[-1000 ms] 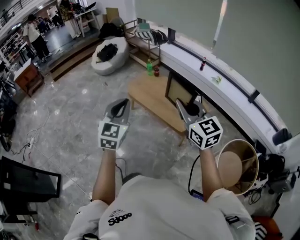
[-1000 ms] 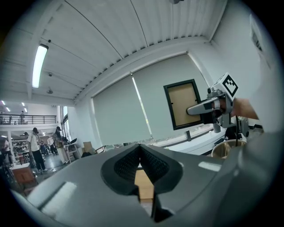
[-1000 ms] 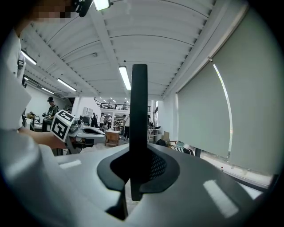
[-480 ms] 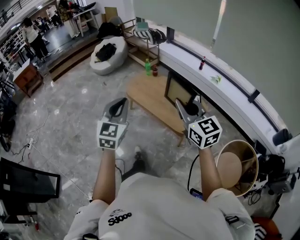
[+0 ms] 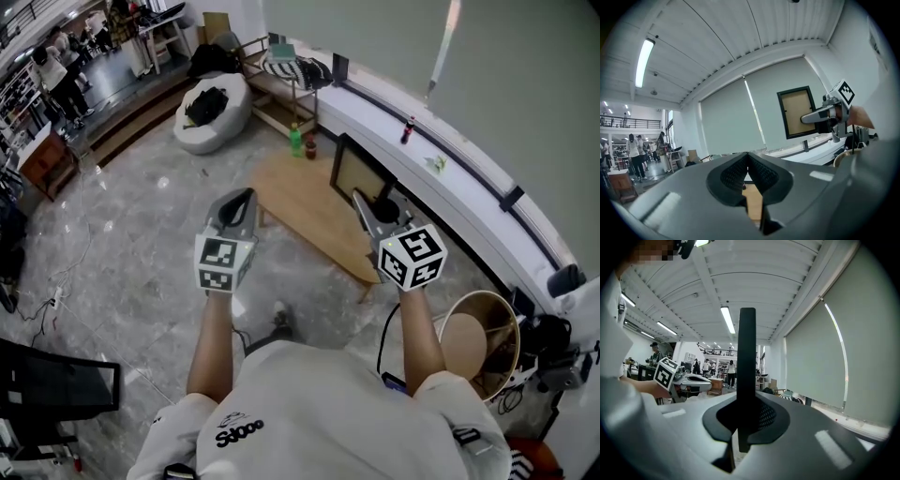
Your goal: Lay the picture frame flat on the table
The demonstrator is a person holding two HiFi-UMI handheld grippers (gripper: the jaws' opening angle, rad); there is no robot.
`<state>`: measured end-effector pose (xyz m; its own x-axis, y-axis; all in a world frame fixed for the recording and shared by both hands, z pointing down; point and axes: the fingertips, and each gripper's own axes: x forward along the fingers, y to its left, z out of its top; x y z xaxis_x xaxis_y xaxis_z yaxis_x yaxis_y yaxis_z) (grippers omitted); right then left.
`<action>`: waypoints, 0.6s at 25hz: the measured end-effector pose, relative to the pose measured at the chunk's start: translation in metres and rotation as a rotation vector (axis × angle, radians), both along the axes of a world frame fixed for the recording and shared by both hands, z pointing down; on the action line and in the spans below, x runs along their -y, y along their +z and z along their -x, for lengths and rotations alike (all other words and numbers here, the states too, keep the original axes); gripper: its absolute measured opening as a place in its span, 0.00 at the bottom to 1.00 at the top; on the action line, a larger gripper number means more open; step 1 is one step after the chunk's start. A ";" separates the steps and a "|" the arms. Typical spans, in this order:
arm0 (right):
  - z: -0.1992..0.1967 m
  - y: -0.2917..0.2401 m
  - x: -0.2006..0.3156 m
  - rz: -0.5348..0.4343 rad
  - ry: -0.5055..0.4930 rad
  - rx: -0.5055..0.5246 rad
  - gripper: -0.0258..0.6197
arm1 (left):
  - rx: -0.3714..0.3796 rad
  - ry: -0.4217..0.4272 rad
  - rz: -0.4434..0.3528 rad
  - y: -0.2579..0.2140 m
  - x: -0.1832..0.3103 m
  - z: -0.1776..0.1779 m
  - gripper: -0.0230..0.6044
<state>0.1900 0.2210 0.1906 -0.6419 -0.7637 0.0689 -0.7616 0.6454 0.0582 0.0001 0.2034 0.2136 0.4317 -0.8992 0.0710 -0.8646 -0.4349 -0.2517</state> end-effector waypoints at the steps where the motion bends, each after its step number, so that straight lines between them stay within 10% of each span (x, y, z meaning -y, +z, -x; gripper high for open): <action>1: 0.005 -0.002 0.011 -0.002 -0.002 0.002 0.06 | 0.001 0.000 -0.002 -0.001 0.011 0.004 0.05; 15: 0.066 -0.015 0.144 0.007 -0.010 -0.008 0.06 | 0.002 -0.022 0.010 -0.004 0.148 0.074 0.05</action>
<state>0.1236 0.0771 0.1759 -0.6490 -0.7566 0.0797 -0.7545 0.6535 0.0597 -0.0737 0.0550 0.2095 0.4113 -0.9078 0.0814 -0.8735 -0.4181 -0.2494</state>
